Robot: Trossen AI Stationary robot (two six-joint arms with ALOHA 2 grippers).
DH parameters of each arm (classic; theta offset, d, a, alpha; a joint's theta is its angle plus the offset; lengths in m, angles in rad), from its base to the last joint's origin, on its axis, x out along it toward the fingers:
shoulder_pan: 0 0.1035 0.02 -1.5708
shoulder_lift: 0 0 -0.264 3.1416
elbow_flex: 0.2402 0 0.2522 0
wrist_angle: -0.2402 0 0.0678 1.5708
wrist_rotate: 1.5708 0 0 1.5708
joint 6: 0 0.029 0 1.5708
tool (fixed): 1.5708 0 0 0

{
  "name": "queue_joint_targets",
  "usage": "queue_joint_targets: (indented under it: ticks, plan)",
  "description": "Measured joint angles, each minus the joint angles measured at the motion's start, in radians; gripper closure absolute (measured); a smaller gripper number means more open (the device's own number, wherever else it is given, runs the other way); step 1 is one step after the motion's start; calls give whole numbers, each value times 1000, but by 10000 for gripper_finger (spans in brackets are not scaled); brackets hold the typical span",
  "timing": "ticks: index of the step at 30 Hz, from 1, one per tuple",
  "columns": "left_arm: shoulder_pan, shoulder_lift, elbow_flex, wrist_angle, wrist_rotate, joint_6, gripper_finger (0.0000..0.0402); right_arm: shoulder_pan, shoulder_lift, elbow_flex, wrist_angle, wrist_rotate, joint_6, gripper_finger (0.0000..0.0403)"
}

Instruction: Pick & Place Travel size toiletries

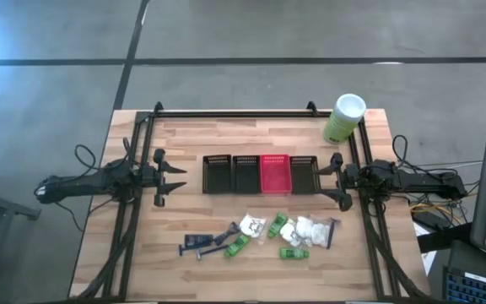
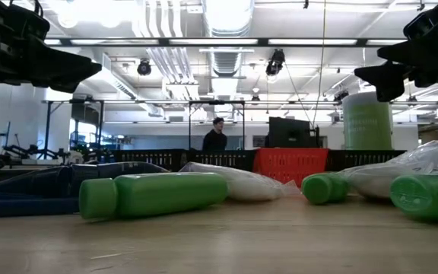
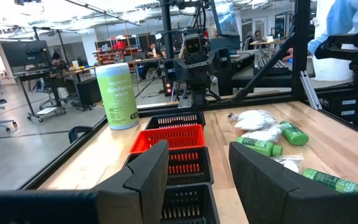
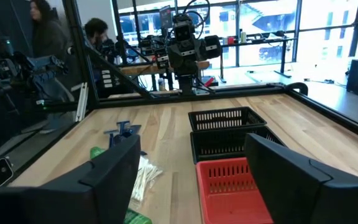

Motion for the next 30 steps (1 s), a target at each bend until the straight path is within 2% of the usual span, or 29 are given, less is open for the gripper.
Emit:
queue_joint_targets:
  ticks: [22,30]
  plan:
    - [0,0,0,0,0,0,225,0,0,0,0,0,-1,172]
    - [0,0,0,0,0,0,225,0,0,0,0,0,0,177]
